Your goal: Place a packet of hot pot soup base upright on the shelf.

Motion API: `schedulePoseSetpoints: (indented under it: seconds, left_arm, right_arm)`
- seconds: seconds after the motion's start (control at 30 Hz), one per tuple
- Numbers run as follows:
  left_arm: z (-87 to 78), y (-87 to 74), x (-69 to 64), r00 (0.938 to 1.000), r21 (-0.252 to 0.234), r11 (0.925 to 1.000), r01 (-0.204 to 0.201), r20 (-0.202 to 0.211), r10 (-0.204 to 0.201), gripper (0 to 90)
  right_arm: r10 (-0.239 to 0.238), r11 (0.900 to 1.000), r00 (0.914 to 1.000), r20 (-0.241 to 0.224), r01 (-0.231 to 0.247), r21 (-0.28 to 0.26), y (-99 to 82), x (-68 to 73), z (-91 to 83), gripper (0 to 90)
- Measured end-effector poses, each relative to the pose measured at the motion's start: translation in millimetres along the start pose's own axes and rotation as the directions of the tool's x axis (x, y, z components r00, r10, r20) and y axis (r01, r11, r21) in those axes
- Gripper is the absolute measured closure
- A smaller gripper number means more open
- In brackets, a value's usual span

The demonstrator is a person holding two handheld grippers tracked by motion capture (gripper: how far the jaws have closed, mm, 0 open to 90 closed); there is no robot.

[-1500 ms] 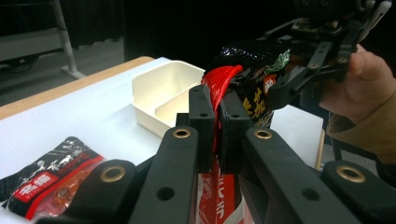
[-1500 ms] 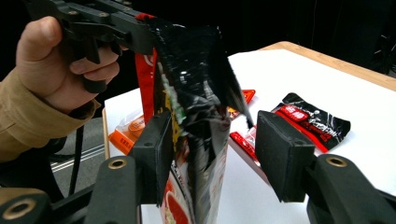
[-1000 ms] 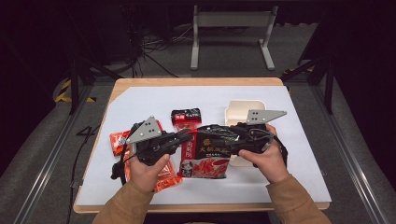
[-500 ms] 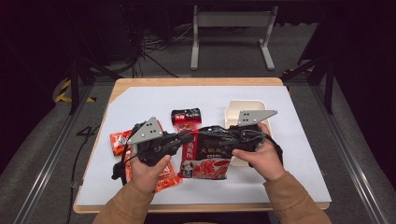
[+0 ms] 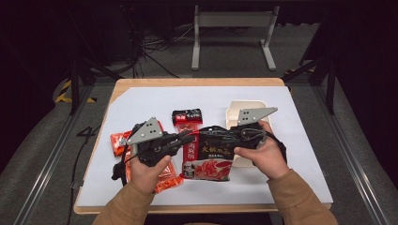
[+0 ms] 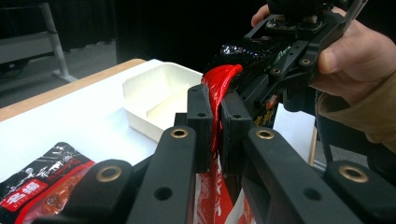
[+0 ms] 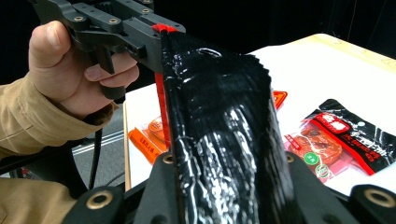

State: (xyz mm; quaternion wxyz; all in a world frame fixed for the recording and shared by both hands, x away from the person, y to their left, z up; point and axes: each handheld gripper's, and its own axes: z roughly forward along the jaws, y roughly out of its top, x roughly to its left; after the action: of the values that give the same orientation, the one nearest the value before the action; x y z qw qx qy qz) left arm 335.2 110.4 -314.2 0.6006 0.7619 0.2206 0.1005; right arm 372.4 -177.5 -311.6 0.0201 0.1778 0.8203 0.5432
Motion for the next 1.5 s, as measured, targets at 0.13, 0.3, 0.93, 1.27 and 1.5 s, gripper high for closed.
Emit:
schedulePoseSetpoints:
  seconds: [0.13,0.3,0.93,1.27,1.5]
  left_arm:
    - [-3.1,0.9,4.8,0.9993,0.006,0.9997,0.023,0.029,-0.023,81.7]
    - [-8.6,4.1,10.2,0.9961,0.015,0.9994,0.032,0.082,-0.033,56.2]
    - [-27.1,4.1,25.5,0.9985,0.066,0.9975,0.026,-0.049,-0.023,32.4]
    - [-34.4,1.3,33.6,0.9957,0.068,0.9966,0.046,-0.083,-0.040,30.9]
    - [-37.0,-0.4,38.3,0.9947,0.050,0.9972,0.055,-0.090,-0.050,28.1]
  right_arm:
    - [-0.011,0.9998,0.9999,0.002,0.011,0.015,5.1,-0.1,0.2,78.2]
    - [-0.038,0.9991,0.9991,0.017,0.038,0.022,13.9,0.1,-2.4,79.8]
    - [-0.077,0.9968,0.9931,0.088,0.079,-0.014,54.8,-17.8,-35.6,79.6]
    - [-0.098,0.9945,0.9859,0.136,0.102,-0.025,68.6,-39.8,-50.1,79.3]
    - [-0.118,0.9914,0.9789,0.167,0.126,-0.037,71.6,-54.9,-56.7,79.0]
